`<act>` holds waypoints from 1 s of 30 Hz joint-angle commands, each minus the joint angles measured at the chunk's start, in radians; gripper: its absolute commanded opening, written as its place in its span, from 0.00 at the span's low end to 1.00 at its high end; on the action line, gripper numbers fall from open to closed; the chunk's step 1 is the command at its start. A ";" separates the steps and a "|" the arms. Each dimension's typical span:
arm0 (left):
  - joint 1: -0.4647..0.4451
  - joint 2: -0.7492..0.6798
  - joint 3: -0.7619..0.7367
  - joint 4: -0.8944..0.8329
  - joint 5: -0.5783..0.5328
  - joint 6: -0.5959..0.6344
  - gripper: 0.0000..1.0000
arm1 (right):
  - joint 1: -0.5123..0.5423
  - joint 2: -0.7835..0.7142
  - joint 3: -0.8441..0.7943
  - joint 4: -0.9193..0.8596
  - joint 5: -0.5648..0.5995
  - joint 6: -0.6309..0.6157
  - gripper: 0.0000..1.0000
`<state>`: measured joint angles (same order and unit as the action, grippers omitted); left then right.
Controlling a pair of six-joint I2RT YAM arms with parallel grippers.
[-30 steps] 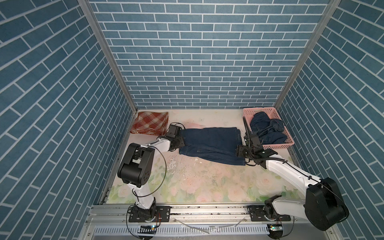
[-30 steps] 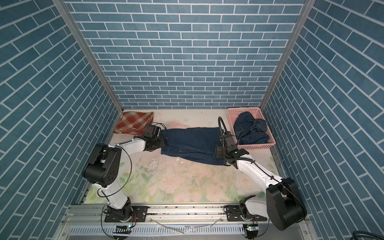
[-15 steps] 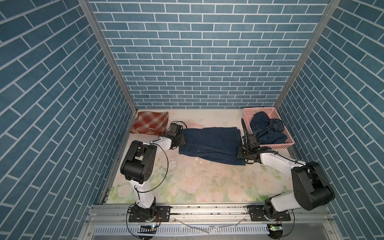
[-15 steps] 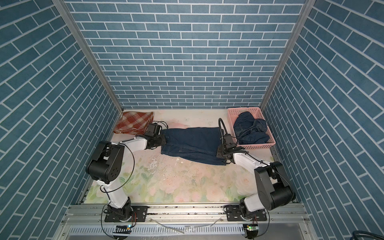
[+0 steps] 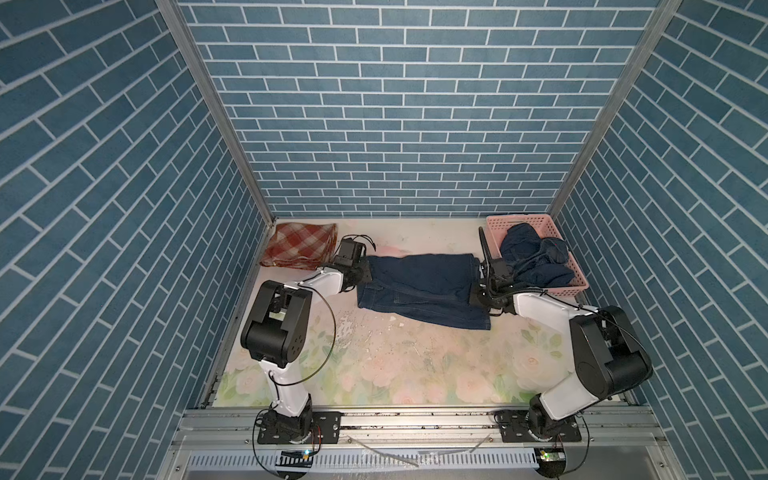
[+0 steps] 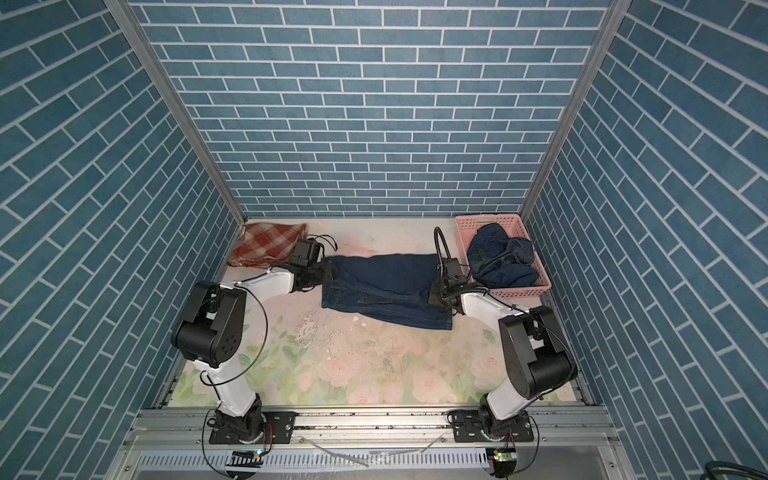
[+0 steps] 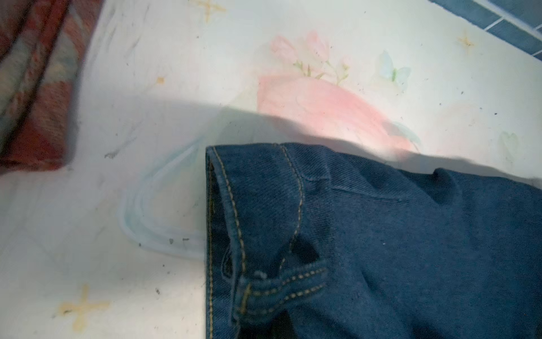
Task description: Fold and stack the skirts
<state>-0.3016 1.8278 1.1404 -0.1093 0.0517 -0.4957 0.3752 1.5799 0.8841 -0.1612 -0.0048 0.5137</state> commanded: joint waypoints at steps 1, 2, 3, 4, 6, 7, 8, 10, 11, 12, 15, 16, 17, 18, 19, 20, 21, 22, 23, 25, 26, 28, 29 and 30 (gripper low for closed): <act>0.006 -0.030 0.071 -0.061 -0.016 0.030 0.00 | -0.028 -0.014 0.101 -0.047 0.034 -0.050 0.00; 0.006 -0.030 0.093 -0.075 -0.020 0.034 0.00 | -0.040 -0.009 0.128 -0.059 0.033 -0.057 0.00; 0.006 -0.026 0.114 -0.088 -0.019 0.037 0.00 | -0.051 -0.005 0.153 -0.066 0.032 -0.064 0.00; 0.007 -0.021 0.145 -0.105 -0.019 0.042 0.00 | -0.062 -0.002 0.182 -0.077 0.030 -0.072 0.00; 0.007 -0.013 0.206 -0.142 -0.014 0.052 0.00 | -0.088 -0.001 0.239 -0.098 0.022 -0.086 0.00; 0.007 -0.007 0.239 -0.162 -0.012 0.060 0.00 | -0.102 0.000 0.270 -0.111 0.019 -0.094 0.00; 0.007 -0.001 0.282 -0.184 -0.011 0.067 0.00 | -0.114 -0.001 0.300 -0.122 0.014 -0.101 0.00; 0.007 0.010 0.354 -0.227 -0.004 0.080 0.00 | -0.135 -0.001 0.358 -0.140 0.004 -0.115 0.00; 0.007 0.015 0.386 -0.246 0.001 0.086 0.00 | -0.145 -0.002 0.386 -0.149 0.000 -0.119 0.00; 0.007 0.015 0.410 -0.260 0.005 0.090 0.00 | -0.152 -0.002 0.408 -0.154 -0.005 -0.124 0.00; 0.007 0.003 0.437 -0.279 0.029 0.098 0.00 | -0.160 -0.011 0.459 -0.190 -0.013 -0.140 0.00; 0.007 -0.009 0.426 -0.277 0.041 0.096 0.00 | -0.160 -0.024 0.459 -0.196 -0.015 -0.142 0.00; 0.007 -0.023 0.408 -0.271 0.053 0.096 0.00 | -0.160 -0.039 0.448 -0.199 -0.021 -0.141 0.00; 0.007 -0.037 0.383 -0.263 0.062 0.096 0.00 | -0.160 -0.055 0.432 -0.198 -0.033 -0.140 0.00; 0.007 -0.053 0.351 -0.254 0.068 0.093 0.00 | -0.160 -0.072 0.411 -0.200 -0.047 -0.137 0.00; 0.007 -0.076 0.311 -0.238 0.075 0.091 0.00 | -0.159 -0.091 0.388 -0.204 -0.051 -0.133 0.00; 0.007 -0.094 0.278 -0.225 0.078 0.091 0.00 | -0.159 -0.110 0.364 -0.206 -0.060 -0.127 0.00; 0.007 -0.117 0.236 -0.214 0.076 0.091 0.00 | -0.159 -0.138 0.336 -0.208 -0.070 -0.118 0.00; 0.007 -0.138 0.198 -0.201 0.076 0.092 0.00 | -0.159 -0.165 0.308 -0.209 -0.076 -0.107 0.00; 0.007 -0.174 0.133 -0.184 0.078 0.092 0.00 | -0.155 -0.225 0.246 -0.211 -0.077 -0.084 0.00; 0.007 -0.191 0.099 -0.172 0.080 0.092 0.00 | -0.149 -0.254 0.213 -0.214 -0.077 -0.073 0.00; 0.007 -0.212 0.044 -0.155 0.080 0.091 0.00 | -0.125 -0.303 0.155 -0.225 -0.078 -0.061 0.00; 0.007 -0.220 0.015 -0.140 0.082 0.089 0.00 | -0.108 -0.325 0.120 -0.230 -0.075 -0.054 0.00; 0.007 -0.223 -0.005 -0.130 0.079 0.088 0.00 | -0.091 -0.341 0.090 -0.234 -0.067 -0.048 0.00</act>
<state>-0.3016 1.6306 1.1816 -0.2897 0.1413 -0.4171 0.2573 1.2865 1.0531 -0.3599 -0.0837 0.4290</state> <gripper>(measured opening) 0.066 0.061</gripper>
